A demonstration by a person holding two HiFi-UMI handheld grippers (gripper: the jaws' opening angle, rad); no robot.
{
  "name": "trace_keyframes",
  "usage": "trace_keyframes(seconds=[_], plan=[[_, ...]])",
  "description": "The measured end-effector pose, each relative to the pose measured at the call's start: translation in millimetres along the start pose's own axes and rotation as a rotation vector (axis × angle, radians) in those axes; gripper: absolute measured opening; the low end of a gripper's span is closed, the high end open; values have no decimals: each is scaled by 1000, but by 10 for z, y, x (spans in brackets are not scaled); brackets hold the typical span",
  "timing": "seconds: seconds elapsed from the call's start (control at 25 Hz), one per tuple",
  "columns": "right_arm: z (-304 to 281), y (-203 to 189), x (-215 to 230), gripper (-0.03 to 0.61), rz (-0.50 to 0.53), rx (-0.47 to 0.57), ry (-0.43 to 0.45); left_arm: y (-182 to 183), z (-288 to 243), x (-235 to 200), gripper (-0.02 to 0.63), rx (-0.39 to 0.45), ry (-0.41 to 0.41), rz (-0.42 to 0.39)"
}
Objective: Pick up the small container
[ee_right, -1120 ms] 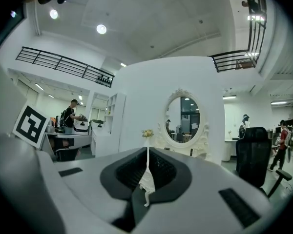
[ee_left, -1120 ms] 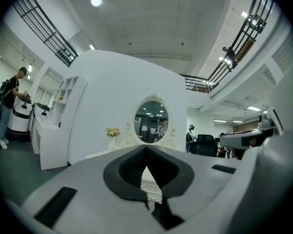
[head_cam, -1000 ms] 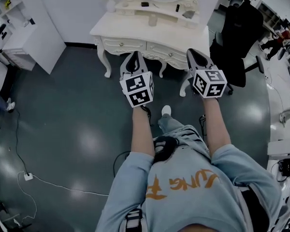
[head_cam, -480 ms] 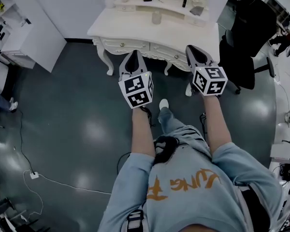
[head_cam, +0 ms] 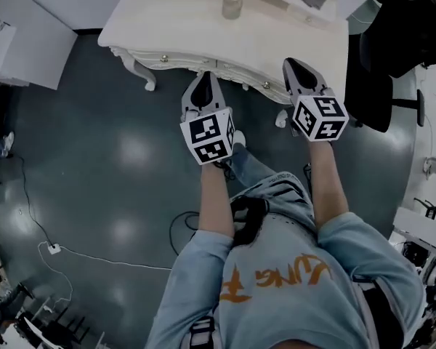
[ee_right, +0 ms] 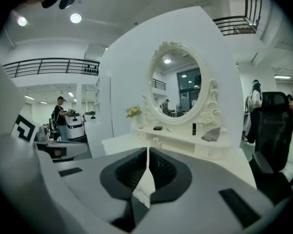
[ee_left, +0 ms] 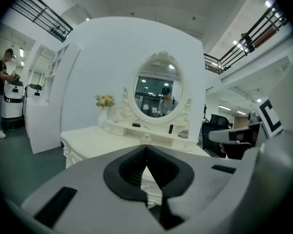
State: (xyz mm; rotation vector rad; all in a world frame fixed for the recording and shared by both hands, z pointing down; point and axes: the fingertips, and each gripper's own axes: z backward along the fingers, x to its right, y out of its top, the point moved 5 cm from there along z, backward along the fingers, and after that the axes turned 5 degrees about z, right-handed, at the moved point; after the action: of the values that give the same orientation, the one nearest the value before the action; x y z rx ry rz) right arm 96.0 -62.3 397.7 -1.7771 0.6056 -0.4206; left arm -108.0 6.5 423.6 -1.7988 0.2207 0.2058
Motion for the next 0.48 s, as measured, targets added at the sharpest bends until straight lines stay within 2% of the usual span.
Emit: trace_keyframes(seconds=[0.24, 0.48], plan=[[-781, 155, 511, 31, -70, 9, 31, 221, -897, 63, 21, -56, 7, -49], [-1211, 194, 701, 31, -141, 31, 69, 404, -1327, 116, 21, -84, -3, -120]])
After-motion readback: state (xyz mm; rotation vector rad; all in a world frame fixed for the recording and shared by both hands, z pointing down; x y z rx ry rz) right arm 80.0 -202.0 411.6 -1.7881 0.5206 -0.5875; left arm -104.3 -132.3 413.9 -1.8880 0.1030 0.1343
